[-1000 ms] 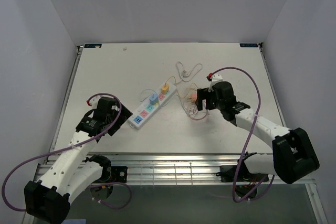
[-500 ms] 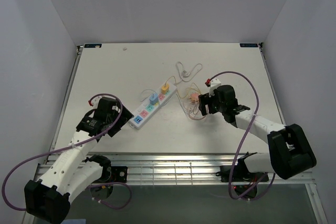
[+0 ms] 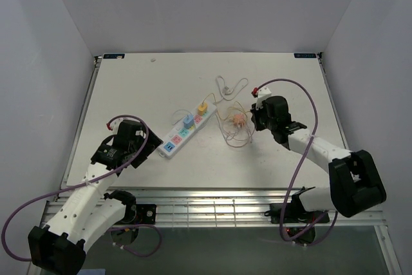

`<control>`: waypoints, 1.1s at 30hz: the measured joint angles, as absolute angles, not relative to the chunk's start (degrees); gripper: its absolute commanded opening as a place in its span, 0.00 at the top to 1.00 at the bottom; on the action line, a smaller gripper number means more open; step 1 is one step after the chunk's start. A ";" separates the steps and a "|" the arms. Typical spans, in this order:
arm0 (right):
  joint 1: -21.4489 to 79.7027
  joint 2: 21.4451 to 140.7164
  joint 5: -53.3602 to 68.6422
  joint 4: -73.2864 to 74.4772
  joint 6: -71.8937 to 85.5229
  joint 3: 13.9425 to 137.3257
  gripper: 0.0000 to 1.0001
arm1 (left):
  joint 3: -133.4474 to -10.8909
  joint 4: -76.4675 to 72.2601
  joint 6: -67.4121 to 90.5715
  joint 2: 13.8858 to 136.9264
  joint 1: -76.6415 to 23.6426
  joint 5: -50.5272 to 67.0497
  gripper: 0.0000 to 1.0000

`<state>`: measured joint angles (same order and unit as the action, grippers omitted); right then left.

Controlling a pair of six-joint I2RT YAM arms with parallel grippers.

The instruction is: Insert the plug

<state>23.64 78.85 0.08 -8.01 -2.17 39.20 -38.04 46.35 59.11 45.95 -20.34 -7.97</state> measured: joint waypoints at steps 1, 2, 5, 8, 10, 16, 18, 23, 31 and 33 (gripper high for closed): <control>23.64 76.75 -1.08 -6.90 -2.15 39.42 0.92 | -38.17 46.37 59.11 45.91 -20.34 -7.94 0.02; 23.64 74.24 -2.44 -5.80 -2.13 39.70 0.92 | -38.28 46.37 59.11 45.89 -20.34 -7.92 0.02; 23.64 65.49 -5.98 -2.02 -2.09 41.39 0.92 | -38.41 46.33 59.11 45.54 -20.34 -7.73 0.02; 23.64 56.71 -9.04 3.07 -1.98 45.95 0.92 | -38.41 46.24 59.13 44.69 -20.34 -7.29 0.02; 23.64 52.21 -10.72 6.28 -1.98 50.94 0.92 | -38.44 46.09 59.11 44.12 -20.34 -6.55 0.02; 23.64 47.09 -14.06 12.60 -1.96 68.77 0.92 | -39.64 44.71 58.17 43.83 -20.34 -2.98 0.02; 23.64 47.64 -15.35 14.72 -2.39 76.05 0.92 | -40.77 44.47 57.74 43.97 -20.34 -1.56 0.02; 23.64 51.81 -19.33 18.02 -5.82 94.56 0.92 | -43.42 43.31 56.73 44.18 -20.34 0.84 0.02; 23.64 58.65 -19.51 20.12 -9.74 114.93 0.92 | -44.51 41.39 54.81 46.37 -20.34 5.58 0.02; 23.62 58.22 -17.17 20.69 -9.41 115.11 0.92 | -44.51 40.47 53.82 46.72 -20.34 7.73 0.02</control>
